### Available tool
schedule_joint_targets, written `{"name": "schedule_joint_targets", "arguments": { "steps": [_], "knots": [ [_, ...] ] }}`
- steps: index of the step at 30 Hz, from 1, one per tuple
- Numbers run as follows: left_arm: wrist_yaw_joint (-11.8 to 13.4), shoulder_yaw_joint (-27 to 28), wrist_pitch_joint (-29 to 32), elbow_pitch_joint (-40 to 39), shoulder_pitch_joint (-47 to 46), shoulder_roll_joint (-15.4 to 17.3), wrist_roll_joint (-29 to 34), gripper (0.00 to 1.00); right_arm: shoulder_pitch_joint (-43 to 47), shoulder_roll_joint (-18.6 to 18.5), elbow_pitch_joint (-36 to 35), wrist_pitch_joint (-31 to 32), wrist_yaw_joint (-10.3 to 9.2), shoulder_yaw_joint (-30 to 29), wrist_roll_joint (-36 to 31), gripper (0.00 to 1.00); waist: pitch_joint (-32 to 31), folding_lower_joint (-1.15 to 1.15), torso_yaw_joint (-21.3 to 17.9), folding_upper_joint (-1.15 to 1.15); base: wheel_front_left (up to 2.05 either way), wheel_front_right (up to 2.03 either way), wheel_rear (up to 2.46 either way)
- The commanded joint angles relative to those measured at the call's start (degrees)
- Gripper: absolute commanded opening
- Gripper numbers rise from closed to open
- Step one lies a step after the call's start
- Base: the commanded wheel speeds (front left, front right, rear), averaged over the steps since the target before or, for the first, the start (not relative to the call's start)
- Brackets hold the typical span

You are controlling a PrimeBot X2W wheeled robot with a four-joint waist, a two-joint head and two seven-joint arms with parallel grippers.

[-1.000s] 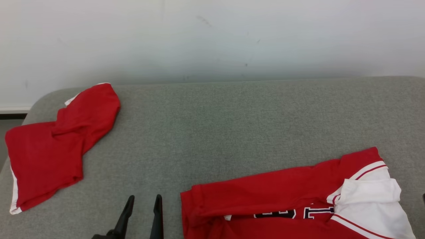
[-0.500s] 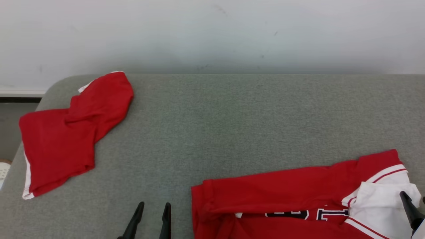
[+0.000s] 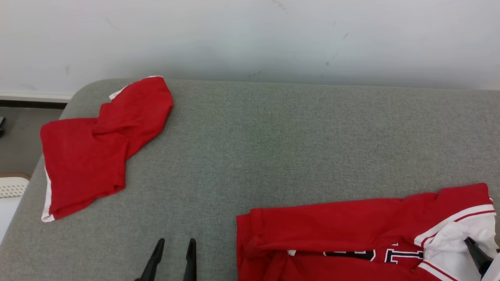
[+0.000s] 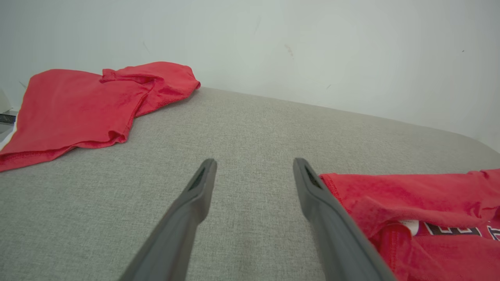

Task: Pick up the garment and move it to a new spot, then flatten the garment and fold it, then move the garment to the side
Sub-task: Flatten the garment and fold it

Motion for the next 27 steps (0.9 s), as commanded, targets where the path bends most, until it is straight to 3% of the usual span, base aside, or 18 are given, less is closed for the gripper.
{"name": "schedule_joint_targets", "arguments": {
  "steps": [1, 5, 6, 8, 9, 10, 15, 27],
  "knots": [
    [-0.17, 0.01, -0.01, 0.11, 0.38, 0.10, 0.42, 1.00, 0.01, 2.09, 0.56, 1.46, 0.40, 2.25, 0.54, 1.00, -0.06, 0.00, 0.12, 0.00, 0.00, 0.00, 0.00],
    [0.15, -0.31, -0.01, 0.39, 0.31, 0.10, -0.04, 1.00, -0.68, 2.86, 1.39, 2.25, 0.42, 4.59, 1.90, 1.00, -0.24, 0.00, 0.43, 0.00, 0.00, 0.00, 0.00],
    [0.26, -0.33, -0.01, 0.43, 0.17, 0.11, -0.15, 1.00, -0.83, 2.98, 1.62, 2.55, 0.42, 5.12, 2.25, 0.67, -0.30, 0.00, 0.52, 0.00, 0.00, 0.00, 0.00],
    [0.37, -0.44, -0.01, 0.44, 0.00, 0.10, -0.28, 1.00, -1.19, 3.01, 1.95, 2.80, 0.43, 6.15, 2.85, 0.33, -0.43, 0.00, 0.69, 0.00, 0.00, 0.00, 0.00],
    [0.47, -0.49, -0.01, 0.44, -0.03, 0.09, -0.34, 1.00, -1.36, 2.97, 2.10, 2.71, 0.44, 6.50, 3.10, 0.09, -0.46, 0.00, 0.75, 0.00, 0.00, 0.00, 0.00],
    [0.57, -0.51, -0.01, 0.48, -0.03, 0.10, -0.39, 1.00, -1.48, 2.87, 2.22, 2.57, 0.44, 6.68, 3.53, 0.00, -0.46, 0.00, 0.79, 0.00, 0.00, 0.00, 0.00],
    [0.68, -0.69, -0.01, 0.86, 0.19, 0.09, -0.74, 1.00, -2.36, 0.59, 1.91, -0.01, 0.23, 6.27, 5.94, 0.00, -0.40, 0.00, 0.76, 0.00, 0.00, 0.00, 0.00],
    [-0.22, 1.06, -0.01, 3.16, 1.11, 0.10, 0.06, 1.00, -1.03, -10.28, 2.29, -1.60, 0.10, 0.93, 9.96, 0.00, -0.90, 0.00, -1.88, 0.00, 0.00, 0.00, 0.00]
  ]
}}
